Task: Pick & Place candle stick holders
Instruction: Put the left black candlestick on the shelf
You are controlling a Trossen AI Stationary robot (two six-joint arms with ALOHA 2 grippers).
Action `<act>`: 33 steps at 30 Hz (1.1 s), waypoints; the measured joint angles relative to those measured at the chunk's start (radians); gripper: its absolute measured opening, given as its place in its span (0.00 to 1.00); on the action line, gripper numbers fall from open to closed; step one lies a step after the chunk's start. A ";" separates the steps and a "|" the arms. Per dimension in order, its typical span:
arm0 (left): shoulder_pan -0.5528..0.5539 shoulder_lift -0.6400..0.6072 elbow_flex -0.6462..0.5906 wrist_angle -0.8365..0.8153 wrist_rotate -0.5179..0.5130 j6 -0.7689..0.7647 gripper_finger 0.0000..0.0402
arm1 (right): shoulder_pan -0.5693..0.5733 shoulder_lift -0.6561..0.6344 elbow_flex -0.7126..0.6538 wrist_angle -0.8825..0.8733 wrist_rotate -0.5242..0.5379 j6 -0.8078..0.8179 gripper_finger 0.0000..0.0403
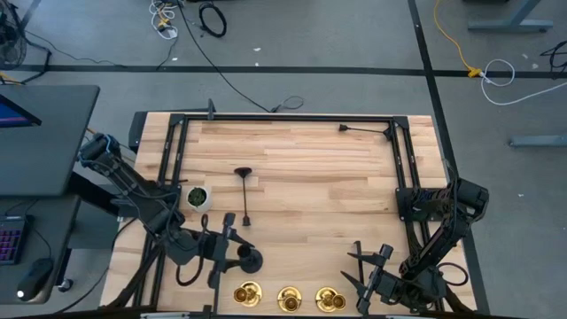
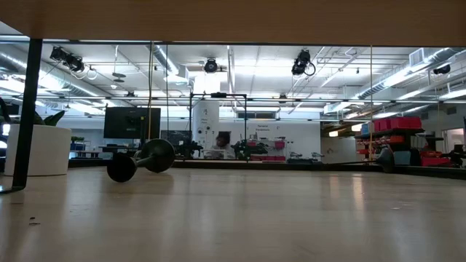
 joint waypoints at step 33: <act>0.279 -0.239 0.000 -0.964 -0.466 -0.013 0.56 | 0.000 0.000 0.000 0.000 0.002 -0.007 0.58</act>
